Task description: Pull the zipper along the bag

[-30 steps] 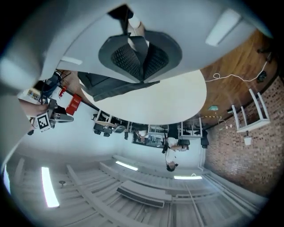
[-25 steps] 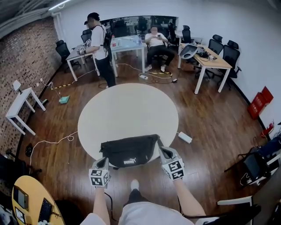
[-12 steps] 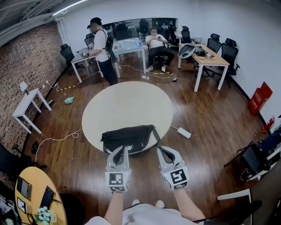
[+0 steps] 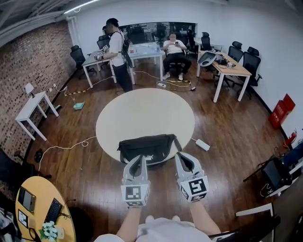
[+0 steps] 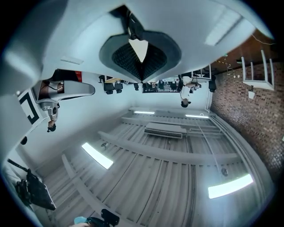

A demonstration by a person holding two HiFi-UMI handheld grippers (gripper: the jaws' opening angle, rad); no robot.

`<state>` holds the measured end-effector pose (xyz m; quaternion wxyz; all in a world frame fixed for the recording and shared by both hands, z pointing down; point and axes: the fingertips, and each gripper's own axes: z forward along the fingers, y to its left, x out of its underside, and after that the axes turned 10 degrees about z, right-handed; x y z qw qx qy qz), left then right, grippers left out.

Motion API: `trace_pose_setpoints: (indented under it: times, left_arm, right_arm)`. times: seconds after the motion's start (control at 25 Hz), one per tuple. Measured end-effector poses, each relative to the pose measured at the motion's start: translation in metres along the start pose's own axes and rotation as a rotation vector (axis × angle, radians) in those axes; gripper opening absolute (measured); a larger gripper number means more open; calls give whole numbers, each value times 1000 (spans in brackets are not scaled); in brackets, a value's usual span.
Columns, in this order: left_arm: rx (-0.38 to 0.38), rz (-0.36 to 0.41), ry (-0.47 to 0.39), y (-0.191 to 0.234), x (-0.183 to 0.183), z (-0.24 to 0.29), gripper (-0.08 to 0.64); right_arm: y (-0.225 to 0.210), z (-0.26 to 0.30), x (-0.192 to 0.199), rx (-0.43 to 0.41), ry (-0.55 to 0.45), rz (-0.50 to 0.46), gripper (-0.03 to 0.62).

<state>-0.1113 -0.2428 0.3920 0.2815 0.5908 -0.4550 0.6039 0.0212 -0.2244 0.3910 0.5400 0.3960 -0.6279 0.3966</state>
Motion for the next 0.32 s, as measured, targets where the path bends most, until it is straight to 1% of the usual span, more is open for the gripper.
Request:
trace_pose_setpoints:
  times: [0.12,0.32]
  left_arm:
    - [6,1,-8,12,-1,-7,18]
    - [9,13,-34,30,-6,-3,18]
  right_arm:
    - [12,7,-7,8,-6,-20,-11]
    - [20,24,-15,22,-8,-38,-11]
